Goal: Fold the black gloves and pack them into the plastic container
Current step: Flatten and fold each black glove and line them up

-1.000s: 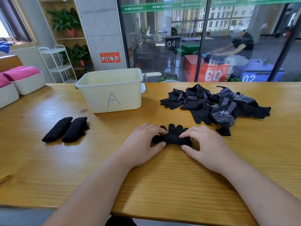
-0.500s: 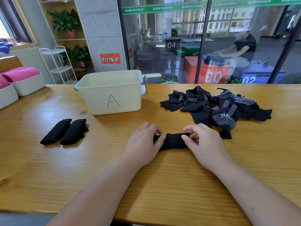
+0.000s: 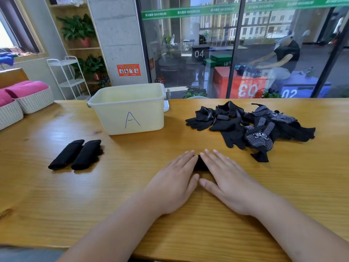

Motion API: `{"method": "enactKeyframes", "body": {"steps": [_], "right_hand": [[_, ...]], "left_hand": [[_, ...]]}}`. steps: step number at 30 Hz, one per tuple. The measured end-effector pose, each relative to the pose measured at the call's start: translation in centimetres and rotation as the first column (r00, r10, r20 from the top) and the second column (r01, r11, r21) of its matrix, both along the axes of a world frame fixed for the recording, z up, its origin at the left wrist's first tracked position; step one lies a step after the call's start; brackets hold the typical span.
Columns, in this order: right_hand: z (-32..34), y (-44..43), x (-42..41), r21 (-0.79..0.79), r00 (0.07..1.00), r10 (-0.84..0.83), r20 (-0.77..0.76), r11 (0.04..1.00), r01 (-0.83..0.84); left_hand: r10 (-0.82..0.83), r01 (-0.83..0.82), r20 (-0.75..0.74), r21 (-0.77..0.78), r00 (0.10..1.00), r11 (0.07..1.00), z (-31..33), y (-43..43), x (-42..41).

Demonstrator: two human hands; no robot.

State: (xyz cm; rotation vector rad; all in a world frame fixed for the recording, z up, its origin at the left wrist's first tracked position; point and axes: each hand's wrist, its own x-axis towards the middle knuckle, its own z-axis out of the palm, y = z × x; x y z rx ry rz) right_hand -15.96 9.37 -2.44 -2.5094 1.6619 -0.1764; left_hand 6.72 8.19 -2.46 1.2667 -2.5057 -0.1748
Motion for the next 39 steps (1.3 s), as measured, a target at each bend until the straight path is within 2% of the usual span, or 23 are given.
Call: {"method": "enactKeyframes", "body": {"steps": [2, 5, 7, 11, 16, 23, 29, 35, 39], "right_hand": [[0.2, -0.4, 0.1, 0.013, 1.000, -0.001, 0.015, 1.000, 0.001], [0.2, -0.9, -0.1, 0.038, 0.998, -0.001, 0.060, 0.999, -0.002], [0.0, -1.0, -0.2, 0.005, 0.995, 0.008, 0.099, 1.000, -0.009], [0.1, -1.1, -0.3, -0.122, 0.966, 0.061, 0.252, 0.992, -0.031], [0.4, -1.4, 0.6, -0.157, 0.947, 0.051, 0.317, 0.988, -0.001], [0.6, -2.4, 4.5, -0.148, 0.943, 0.111, 0.314, 0.987, -0.067], [0.6, -4.2, 10.2, -0.100, 0.940, 0.125, 0.317, 0.990, -0.098], [0.1, -5.7, 17.2, -0.131, 0.956, 0.139, 0.257, 0.986, -0.108], [-0.3, -6.7, 21.4, -0.131, 0.967, 0.131, 0.219, 0.986, -0.104]], "left_hand": [[0.000, -0.005, 0.088, 0.058, 0.996, 0.998, -0.1, -0.1, 0.2], [-0.024, 0.013, 0.192, 0.060, 0.981, 0.998, -0.2, -0.3, 0.2], [-0.035, 0.024, 0.203, 0.056, 0.979, 0.998, -0.3, -0.4, 0.2], [-0.012, 0.011, 0.086, 0.013, 0.996, 1.000, -0.6, -1.6, 0.9], [0.067, -0.068, -0.008, -0.021, 0.998, 0.997, -0.3, -2.4, 2.6], [0.225, -0.229, -0.145, -0.009, 0.963, 0.973, 0.2, -3.1, 6.8], [0.345, -0.358, -0.155, -0.065, 0.926, 0.932, 0.5, -2.2, 11.6], [0.499, -0.531, -0.190, -0.195, 0.846, 0.825, -0.3, -2.1, 17.2], [0.612, -0.638, -0.180, -0.196, 0.770, 0.745, -0.7, -2.1, 20.1]]}}
